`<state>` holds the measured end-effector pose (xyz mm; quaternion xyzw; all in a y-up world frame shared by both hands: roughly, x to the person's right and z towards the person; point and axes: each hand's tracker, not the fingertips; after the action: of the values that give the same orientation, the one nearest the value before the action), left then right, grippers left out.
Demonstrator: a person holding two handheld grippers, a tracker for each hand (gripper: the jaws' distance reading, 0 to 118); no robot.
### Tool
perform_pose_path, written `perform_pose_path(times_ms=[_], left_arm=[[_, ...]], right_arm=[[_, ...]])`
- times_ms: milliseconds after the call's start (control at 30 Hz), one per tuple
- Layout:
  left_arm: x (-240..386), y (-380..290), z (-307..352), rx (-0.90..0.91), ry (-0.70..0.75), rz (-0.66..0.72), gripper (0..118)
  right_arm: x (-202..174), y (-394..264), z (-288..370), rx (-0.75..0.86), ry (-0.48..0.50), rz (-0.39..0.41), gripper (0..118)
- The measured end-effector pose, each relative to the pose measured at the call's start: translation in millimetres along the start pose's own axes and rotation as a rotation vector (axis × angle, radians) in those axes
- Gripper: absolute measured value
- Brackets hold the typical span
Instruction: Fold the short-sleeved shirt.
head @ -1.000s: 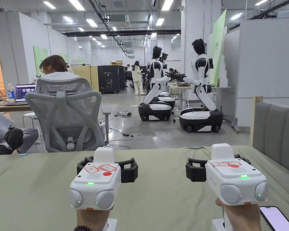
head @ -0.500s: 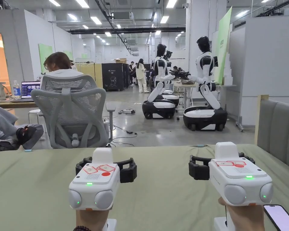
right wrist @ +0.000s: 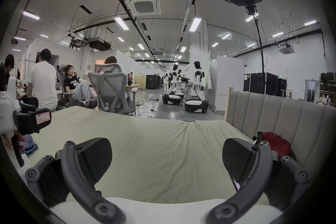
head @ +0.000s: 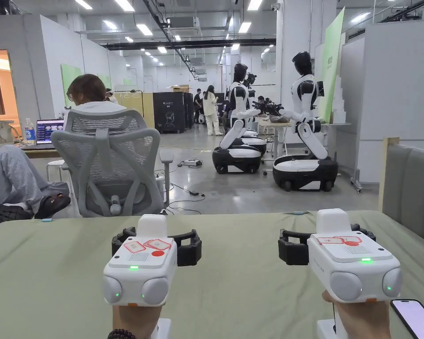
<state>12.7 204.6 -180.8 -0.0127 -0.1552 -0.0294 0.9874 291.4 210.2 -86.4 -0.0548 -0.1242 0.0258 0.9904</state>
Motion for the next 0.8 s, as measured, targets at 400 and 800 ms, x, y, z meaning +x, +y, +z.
perform_pose_path(times_ms=[400, 800], left_arm=[[-0.8, 0.6, 0.6, 0.002, -0.001, 0.001, 118], [-2.3, -2.4, 0.1, -0.006, 0.01, 0.006, 118]], right_arm=[[-1.0, 0.2, -0.4, -0.006, -0.006, 0.009, 118], [-3.9, -0.5, 0.1, -0.001, -0.009, 0.014, 118]])
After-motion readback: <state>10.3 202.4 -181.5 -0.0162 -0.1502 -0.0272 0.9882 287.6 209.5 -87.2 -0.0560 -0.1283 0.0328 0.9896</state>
